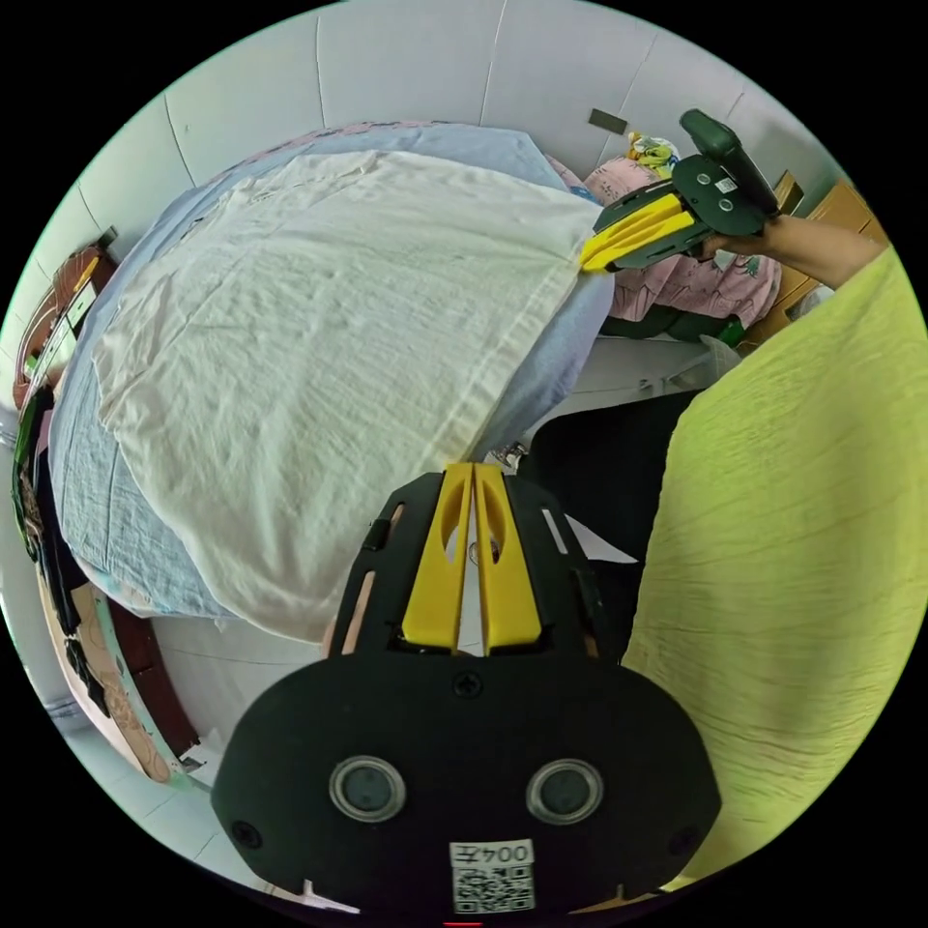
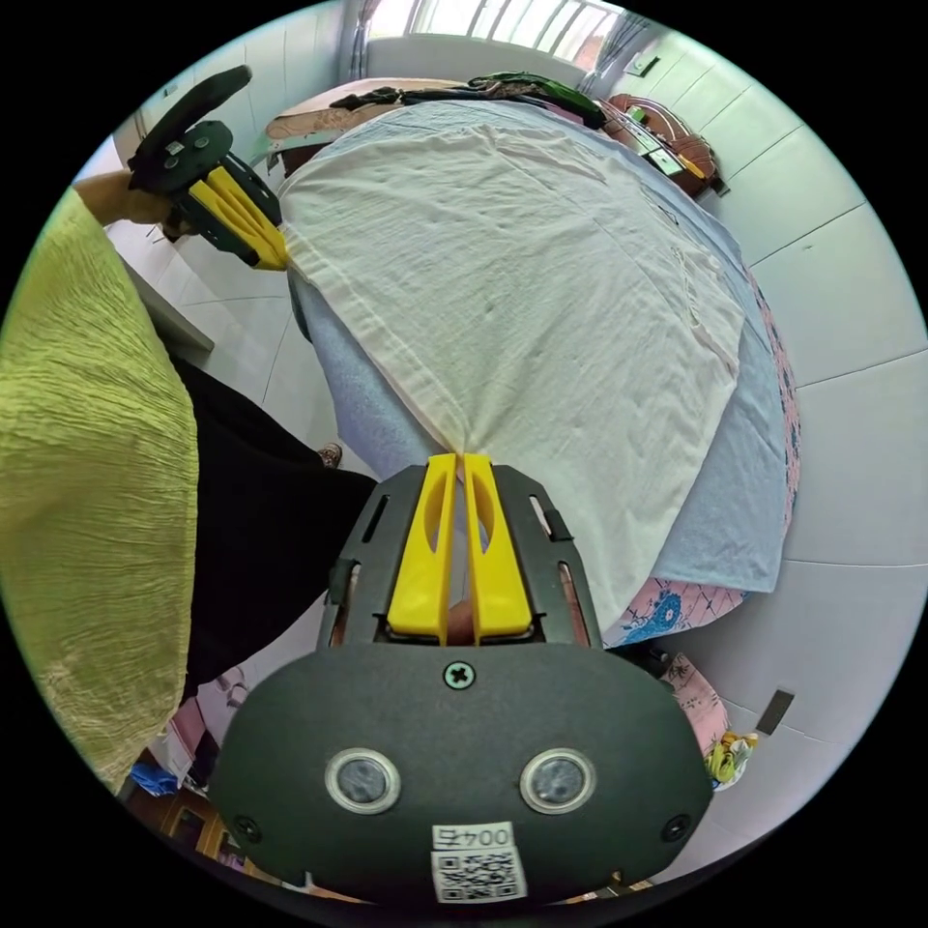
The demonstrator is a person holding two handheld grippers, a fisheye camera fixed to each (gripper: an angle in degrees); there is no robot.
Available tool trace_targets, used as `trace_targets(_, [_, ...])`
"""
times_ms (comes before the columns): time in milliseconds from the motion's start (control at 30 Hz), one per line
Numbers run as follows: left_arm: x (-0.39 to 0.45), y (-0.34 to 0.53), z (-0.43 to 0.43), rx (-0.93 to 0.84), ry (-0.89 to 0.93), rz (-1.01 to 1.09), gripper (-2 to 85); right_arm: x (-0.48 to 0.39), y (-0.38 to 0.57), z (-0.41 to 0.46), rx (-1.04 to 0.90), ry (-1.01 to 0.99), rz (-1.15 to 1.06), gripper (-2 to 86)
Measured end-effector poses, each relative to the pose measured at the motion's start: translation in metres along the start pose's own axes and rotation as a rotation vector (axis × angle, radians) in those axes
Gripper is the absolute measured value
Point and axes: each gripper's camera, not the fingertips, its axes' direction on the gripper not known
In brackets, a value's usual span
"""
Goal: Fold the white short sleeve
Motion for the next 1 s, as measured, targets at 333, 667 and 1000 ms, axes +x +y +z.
trace_targets(333, [-0.099,0.131,-0.05,0.164,0.099,-0.392,9.7,0.09,0.008,-0.065,0.166,-0.269,0.383,2.6])
trace_targets(667, [-0.228,0.249,-0.023,0.371,0.323,-0.784,11.2,0.166,0.012,-0.038,0.139,-0.552,0.761,3.2])
trace_targets(1000, [-0.279,0.238,-0.01,0.337,0.393,-0.646,10.7,0.197,-0.001,-0.066,0.069,-0.509,0.766,-0.4])
